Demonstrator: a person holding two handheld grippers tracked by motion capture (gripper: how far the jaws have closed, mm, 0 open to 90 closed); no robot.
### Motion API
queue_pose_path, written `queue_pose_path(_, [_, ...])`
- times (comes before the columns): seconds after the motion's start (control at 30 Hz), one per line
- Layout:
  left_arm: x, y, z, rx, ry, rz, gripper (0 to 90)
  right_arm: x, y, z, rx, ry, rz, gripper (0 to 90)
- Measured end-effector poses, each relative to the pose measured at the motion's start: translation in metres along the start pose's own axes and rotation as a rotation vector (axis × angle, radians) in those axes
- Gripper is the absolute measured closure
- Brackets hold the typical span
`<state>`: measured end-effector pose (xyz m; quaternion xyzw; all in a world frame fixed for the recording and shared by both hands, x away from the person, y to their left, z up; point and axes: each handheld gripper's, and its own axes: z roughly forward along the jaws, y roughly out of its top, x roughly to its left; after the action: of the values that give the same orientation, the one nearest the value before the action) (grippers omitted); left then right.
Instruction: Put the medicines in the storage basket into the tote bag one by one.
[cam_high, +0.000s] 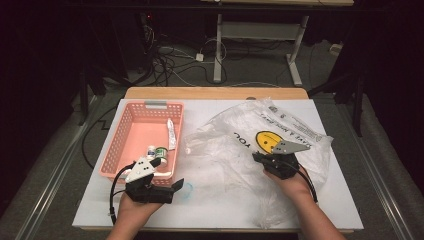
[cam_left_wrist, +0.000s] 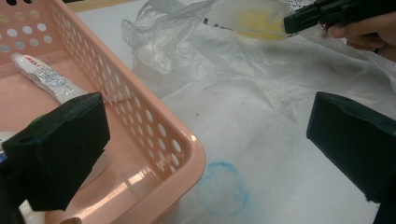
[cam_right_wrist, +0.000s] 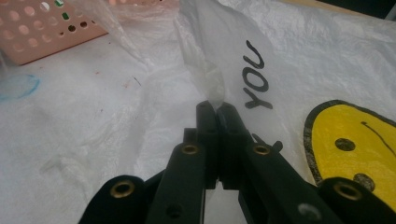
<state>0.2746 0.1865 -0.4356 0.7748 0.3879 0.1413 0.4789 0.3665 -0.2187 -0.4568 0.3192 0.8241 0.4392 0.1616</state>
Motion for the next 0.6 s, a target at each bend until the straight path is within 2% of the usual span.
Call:
queue_pose_path(0.47, [0.002,0.000,-0.002,-0.009,0.003,-0.013,0.0,-0.007,0.008,-0.022,-0.107,-0.037,0.028,90.0])
queue_pose_path(0.6, [0.001,0.000,-0.003,-0.011,0.004,-0.011,0.0,-0.006,0.013,-0.024,-0.123,-0.039,0.011,90.0])
